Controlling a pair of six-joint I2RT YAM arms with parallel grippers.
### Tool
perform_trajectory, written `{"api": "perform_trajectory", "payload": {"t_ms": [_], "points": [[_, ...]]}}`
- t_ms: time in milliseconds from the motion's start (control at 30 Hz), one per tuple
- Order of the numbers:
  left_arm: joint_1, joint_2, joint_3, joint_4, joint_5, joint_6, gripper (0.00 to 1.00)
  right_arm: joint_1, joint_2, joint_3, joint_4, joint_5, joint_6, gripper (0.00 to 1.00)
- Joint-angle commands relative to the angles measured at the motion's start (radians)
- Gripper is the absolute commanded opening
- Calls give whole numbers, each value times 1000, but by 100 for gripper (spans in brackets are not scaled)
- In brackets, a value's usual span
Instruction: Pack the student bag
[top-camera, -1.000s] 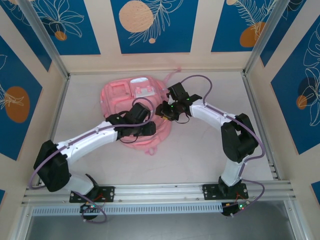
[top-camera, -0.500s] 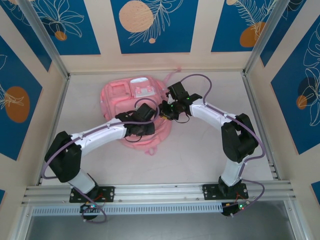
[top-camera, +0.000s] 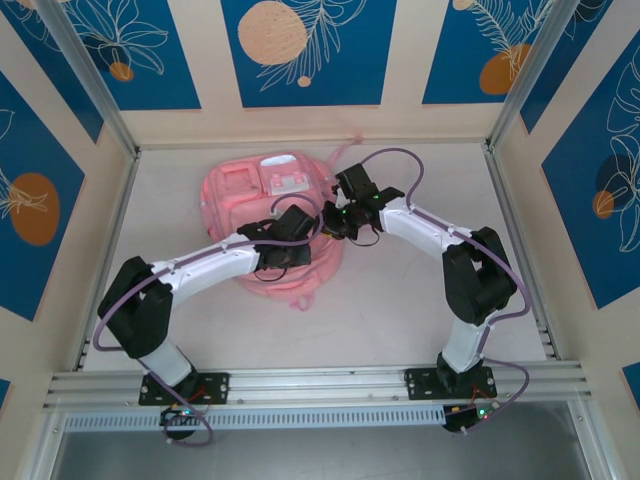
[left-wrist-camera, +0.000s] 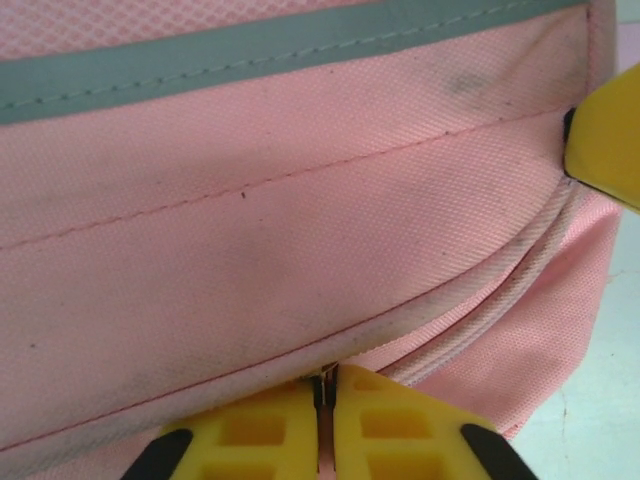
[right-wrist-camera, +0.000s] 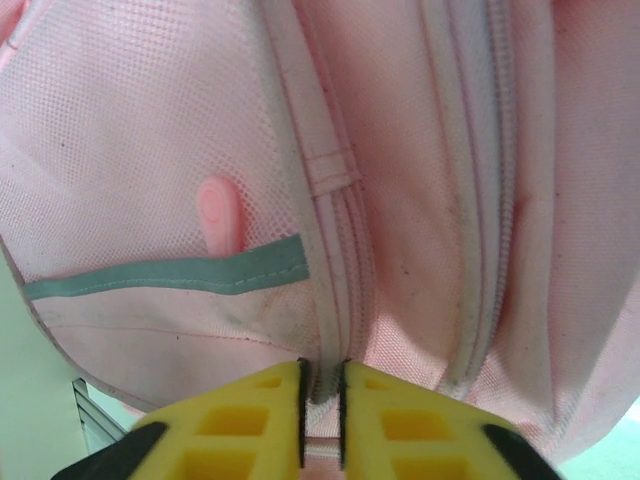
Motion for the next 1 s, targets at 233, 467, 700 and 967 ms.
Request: {"api": "perform_trajectory", "payload": {"t_ms": [233, 467, 700, 967], "points": [[-3, -81, -4, -127, -96, 58, 0, 8, -48, 37, -18, 108, -7, 0], [48, -202, -90, -244, -137, 141, 0, 8, -70, 54, -46, 215, -17, 0], [147, -301, -171, -255, -56, 280, 0, 11, -94, 32, -16, 153, -9, 2], [143, -321, -149, -152, 135, 380, 0, 87, -104, -21, 27, 18, 110, 53]]}}
